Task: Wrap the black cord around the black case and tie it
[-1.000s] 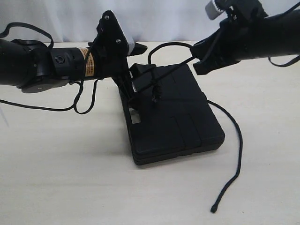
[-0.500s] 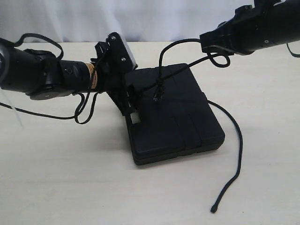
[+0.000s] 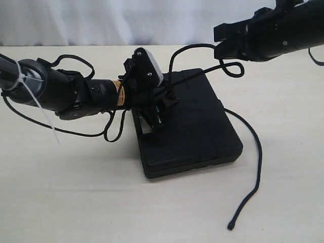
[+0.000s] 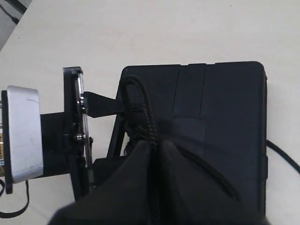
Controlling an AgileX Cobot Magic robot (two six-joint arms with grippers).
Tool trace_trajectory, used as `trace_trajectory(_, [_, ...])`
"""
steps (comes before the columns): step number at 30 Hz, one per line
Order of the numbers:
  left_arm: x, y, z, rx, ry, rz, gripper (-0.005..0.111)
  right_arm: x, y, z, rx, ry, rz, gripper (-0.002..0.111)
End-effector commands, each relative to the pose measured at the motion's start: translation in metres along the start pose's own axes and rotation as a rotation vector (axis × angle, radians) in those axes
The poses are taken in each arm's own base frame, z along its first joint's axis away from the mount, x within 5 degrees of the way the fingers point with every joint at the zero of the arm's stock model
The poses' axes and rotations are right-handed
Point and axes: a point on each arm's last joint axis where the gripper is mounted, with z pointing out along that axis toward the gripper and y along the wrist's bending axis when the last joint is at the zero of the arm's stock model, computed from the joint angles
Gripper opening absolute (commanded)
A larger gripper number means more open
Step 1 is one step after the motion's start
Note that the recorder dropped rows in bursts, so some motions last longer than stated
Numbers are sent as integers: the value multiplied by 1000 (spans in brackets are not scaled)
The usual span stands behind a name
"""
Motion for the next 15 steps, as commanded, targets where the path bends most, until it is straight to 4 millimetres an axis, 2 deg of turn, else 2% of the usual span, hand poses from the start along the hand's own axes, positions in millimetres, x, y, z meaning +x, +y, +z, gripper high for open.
trace_trajectory(1, [2,1,3,-9,4,-19,30,-3,1,-4,-2,-20,77,5])
trace_trajectory(4, [2,1,3,-10,11,-19,3,-4,0,-4,2,-25,97,10])
trace_trajectory(5, [2,1,3,-10,11,-19,0,-4,0,-4,2,-27,101,15])
trace_trajectory(12, [7,1,3,-13,66,-50,0,-9,-2,-8,16,-44,139,61])
trace_trajectory(15, [14,2,2,-21,135,-52,0,-18,-11,-18,50,-39,149,64])
